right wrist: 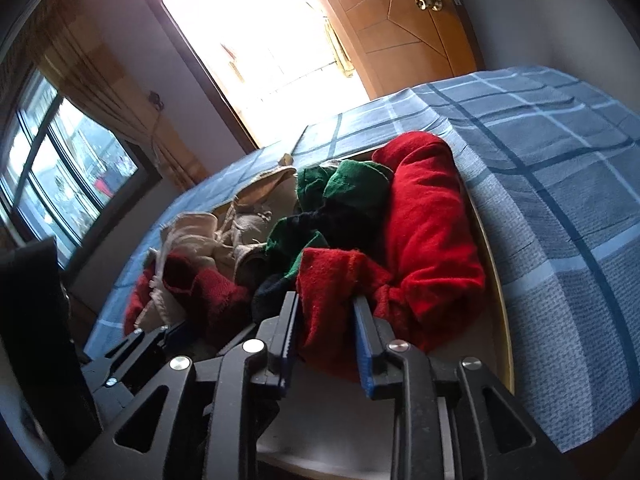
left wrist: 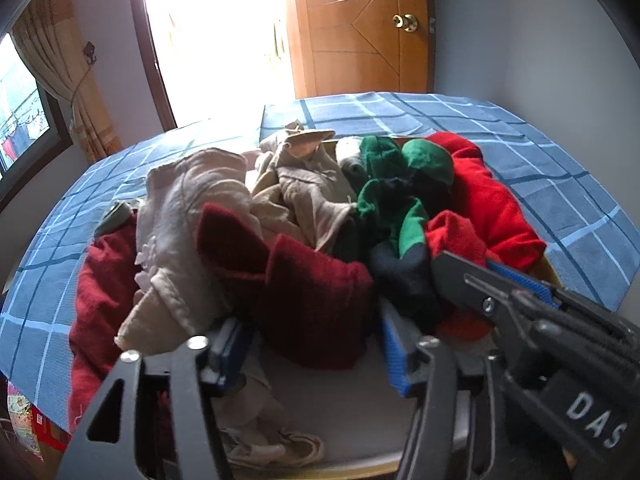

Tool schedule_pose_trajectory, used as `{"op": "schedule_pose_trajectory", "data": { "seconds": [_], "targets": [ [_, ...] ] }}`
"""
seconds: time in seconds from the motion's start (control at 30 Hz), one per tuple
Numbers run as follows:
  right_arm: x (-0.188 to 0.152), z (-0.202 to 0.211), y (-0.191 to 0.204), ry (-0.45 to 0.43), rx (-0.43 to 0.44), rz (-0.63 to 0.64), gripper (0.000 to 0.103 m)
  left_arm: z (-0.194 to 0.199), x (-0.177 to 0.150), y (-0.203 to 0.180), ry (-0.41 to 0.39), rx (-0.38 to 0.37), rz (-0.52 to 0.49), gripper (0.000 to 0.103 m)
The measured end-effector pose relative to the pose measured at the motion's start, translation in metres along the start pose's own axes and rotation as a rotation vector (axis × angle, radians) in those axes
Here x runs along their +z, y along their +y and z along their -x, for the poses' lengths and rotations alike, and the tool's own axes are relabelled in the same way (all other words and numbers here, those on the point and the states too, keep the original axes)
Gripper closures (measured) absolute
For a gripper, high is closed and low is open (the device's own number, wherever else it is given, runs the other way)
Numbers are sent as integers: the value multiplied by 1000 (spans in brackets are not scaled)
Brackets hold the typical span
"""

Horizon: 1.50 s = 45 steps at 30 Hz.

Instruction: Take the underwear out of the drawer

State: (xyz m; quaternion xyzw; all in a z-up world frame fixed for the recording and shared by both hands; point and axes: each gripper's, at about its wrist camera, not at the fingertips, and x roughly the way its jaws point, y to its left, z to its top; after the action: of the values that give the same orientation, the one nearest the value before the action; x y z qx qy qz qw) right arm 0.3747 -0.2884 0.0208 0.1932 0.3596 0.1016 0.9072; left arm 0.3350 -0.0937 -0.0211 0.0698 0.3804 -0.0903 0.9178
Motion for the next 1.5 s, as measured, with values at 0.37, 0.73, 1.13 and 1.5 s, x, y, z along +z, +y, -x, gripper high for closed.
{"op": "schedule_pose_trajectory", "data": {
  "seconds": [0.37,0.73,1.13,1.5],
  "targets": [
    [-11,42,19,-134,9,54,57,45,-12,13,-112,48,-39,20],
    [-16,49,22,-146,-12,31,58,20,-11,66,-62,57,111,18],
    [-28,72,15,-171,-1,-17,57,8,-15,54,-92,-47,109,11],
    [-40,88,23,-212,-31,-14,33,47,-23,52,-138,14,74,1]
  ]
}}
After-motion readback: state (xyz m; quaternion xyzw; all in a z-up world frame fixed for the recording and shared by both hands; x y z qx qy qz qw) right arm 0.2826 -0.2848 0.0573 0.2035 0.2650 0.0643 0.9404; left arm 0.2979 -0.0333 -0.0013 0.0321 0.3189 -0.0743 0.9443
